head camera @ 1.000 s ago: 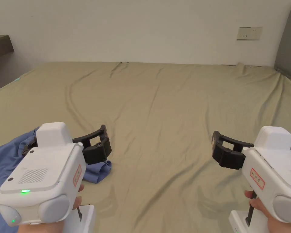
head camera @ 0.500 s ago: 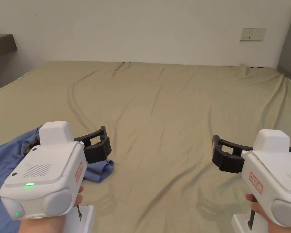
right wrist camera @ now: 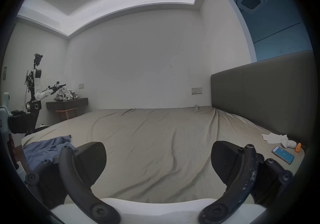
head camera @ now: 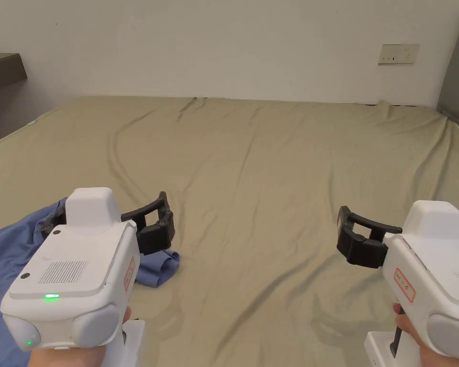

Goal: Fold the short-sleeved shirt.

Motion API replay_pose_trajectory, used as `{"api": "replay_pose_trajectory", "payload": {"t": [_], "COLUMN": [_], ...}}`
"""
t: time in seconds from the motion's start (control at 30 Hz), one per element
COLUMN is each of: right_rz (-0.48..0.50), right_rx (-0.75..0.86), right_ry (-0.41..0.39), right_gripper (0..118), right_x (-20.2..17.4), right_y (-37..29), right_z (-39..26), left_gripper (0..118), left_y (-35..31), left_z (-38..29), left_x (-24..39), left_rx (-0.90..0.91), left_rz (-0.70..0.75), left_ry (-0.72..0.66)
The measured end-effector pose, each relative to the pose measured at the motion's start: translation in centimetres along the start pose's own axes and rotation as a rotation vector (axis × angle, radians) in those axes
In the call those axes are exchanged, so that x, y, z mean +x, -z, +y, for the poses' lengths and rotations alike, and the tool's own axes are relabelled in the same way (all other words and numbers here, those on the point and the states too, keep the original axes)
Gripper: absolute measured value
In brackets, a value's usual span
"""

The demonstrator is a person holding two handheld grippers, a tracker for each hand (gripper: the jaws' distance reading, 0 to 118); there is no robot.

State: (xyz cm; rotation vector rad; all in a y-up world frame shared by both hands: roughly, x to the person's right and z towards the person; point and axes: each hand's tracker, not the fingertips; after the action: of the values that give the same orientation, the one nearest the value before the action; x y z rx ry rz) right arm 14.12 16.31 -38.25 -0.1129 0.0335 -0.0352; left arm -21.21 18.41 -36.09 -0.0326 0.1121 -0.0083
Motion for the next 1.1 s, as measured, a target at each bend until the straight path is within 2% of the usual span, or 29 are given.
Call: {"api": "replay_pose_trajectory", "payload": {"t": [0.03, 0.07, 0.1, 0.13, 0.2, 0.27, 0.37, 0.57, 0.8, 0.93, 1.1], "right_rz": [0.012, 0.005, -0.042, -0.075, -0.105, -0.036, -0.072, -0.026, 0.199, 0.302, 0.398], "right_rx": [-0.01, -0.012, -0.001, 0.01, 0.036, 0.006, 0.014, 0.005, 0.044, 0.069, 0.059], "right_ry": [-0.011, -0.035, -0.076, -0.101, -0.067, -0.016, -0.041, -0.054, -0.078, -0.107, -0.086], "right_gripper": [103, 79, 36, 3, 2, 2, 2, 2, 2, 2, 2], "right_x": [-0.1, -0.3, -0.6, -0.8, -0.7, -0.1, -0.1, -0.9, -5.4, -9.3, -13.5], "right_y": [-0.1, -0.2, -0.3, -0.4, -0.9, -0.9, -0.9, -0.5, 1.1, 1.7, 2.4], "right_z": [0.1, 0.2, 0.3, 0.3, 0.6, 1.2, 1.1, 1.0, 1.6, 1.7, 1.5], "left_gripper": [66, 28, 0, 0, 0, 0, 0, 0, 0, 0, 0], "left_y": [-0.2, -0.2, -0.2, -0.2, -0.1, -0.1, 0.2, 0.2, -1.4, -2.9, -4.8], "left_z": [0.1, 0.2, 0.3, 0.3, 0.5, 0.4, 0.2, 0.2, 0.0, 0.0, -0.1], "left_x": [0.2, 0.3, 0.5, 0.5, 0.0, 0.0, 0.0, -1.0, -4.9, -8.1, -12.2], "left_rx": [0.033, 0.038, 0.042, 0.04, 0.01, 0.002, -0.006, -0.022, -0.014, -0.016, -0.019], "left_rz": [0.015, 0.024, 0.043, 0.049, -0.002, -0.001, -0.002, 0.037, 0.149, 0.243, 0.357], "left_ry": [0.018, 0.032, 0.039, 0.035, 0.004, 0.008, 0.012, 0.005, 0.023, 0.024, -0.001]}}
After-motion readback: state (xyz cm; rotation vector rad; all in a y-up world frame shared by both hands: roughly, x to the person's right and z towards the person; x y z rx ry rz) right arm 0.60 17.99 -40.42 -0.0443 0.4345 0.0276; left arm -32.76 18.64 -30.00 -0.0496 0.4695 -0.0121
